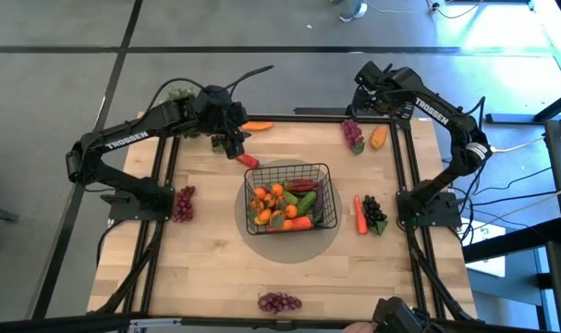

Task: Build produce basket
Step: Put the mango into the basket

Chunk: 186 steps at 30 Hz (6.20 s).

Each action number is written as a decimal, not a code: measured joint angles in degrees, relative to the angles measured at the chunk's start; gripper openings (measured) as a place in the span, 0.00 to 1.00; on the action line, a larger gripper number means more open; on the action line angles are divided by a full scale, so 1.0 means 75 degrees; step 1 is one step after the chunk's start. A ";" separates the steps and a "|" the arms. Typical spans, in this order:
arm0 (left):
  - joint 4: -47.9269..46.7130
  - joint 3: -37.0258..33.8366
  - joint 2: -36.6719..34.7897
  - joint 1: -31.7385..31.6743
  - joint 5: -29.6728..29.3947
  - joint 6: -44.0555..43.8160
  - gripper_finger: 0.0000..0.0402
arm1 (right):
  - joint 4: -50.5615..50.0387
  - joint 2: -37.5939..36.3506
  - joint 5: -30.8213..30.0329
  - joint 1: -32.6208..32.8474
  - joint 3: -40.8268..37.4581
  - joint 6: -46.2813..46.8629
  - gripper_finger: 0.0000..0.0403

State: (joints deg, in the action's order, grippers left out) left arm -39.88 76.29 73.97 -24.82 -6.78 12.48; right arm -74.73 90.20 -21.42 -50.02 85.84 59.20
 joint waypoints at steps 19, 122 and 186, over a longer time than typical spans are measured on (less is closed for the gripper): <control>0.0001 0.0000 0.0000 0.0000 -0.0001 0.0001 0.52 | -0.0337 0.1235 -0.0238 -0.0070 0.0003 0.0129 0.77; 0.0000 0.0000 0.0000 0.0012 0.0001 -0.0024 0.52 | 0.3828 0.1229 0.0809 -0.0990 -0.3620 0.0468 0.44; -0.1030 -0.0003 -0.0085 0.2095 0.3976 -0.1597 0.52 | 0.1367 0.1218 0.2152 0.6754 0.1217 -0.6734 0.44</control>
State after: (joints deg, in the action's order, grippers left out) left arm -47.60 76.27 73.34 -9.10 23.05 0.50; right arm -64.47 99.34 -5.28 0.64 94.97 8.70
